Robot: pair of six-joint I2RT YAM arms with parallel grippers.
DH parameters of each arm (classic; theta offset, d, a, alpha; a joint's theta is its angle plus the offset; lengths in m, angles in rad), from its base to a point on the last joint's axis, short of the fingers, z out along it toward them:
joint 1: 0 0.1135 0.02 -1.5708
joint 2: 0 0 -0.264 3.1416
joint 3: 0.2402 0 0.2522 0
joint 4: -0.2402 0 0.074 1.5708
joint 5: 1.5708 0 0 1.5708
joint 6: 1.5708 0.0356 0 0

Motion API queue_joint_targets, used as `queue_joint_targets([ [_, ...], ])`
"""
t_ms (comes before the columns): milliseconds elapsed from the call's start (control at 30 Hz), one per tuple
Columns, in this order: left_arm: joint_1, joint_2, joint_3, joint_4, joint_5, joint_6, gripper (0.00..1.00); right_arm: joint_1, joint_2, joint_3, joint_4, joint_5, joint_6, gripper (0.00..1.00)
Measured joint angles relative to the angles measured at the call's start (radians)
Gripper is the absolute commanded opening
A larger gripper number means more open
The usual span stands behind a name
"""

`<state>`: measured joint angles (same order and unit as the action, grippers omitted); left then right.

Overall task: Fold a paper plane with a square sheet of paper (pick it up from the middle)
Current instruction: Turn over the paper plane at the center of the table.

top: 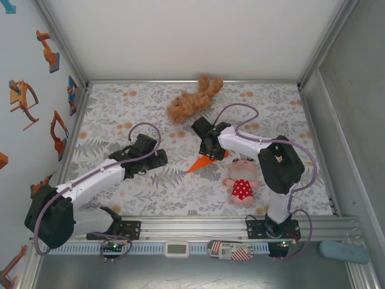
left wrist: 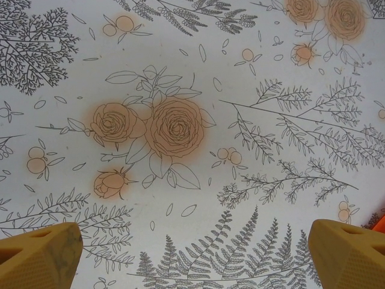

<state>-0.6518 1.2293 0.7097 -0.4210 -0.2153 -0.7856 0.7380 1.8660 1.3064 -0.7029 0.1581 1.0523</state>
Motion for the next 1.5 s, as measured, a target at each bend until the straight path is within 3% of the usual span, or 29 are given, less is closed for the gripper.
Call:
queue_joint_targets([
  [167, 0.000, 0.016, 0.000, 0.002, 0.006, 0.006, 0.96, 0.000, 0.001, 0.001, 0.000, -0.009, 0.003, 0.64],
  [400, 0.000, 0.026, 0.000, 0.002, 0.008, 0.010, 0.96, 0.000, 0.027, 0.008, 0.003, -0.039, 0.025, 0.60],
  [833, 0.000, 0.062, 0.000, 0.010, 0.028, 0.014, 0.96, 0.002, 0.006, 0.004, -0.007, -0.026, 0.052, 0.38],
  [1133, 0.000, 0.066, 0.000, 0.011, 0.032, 0.014, 0.96, 0.005, -0.002, 0.003, -0.018, -0.011, 0.057, 0.15],
  [1500, 0.000, 0.074, 0.001, 0.010, 0.033, 0.014, 0.96, 0.005, -0.018, 0.003, -0.019, 0.008, 0.036, 0.04],
])
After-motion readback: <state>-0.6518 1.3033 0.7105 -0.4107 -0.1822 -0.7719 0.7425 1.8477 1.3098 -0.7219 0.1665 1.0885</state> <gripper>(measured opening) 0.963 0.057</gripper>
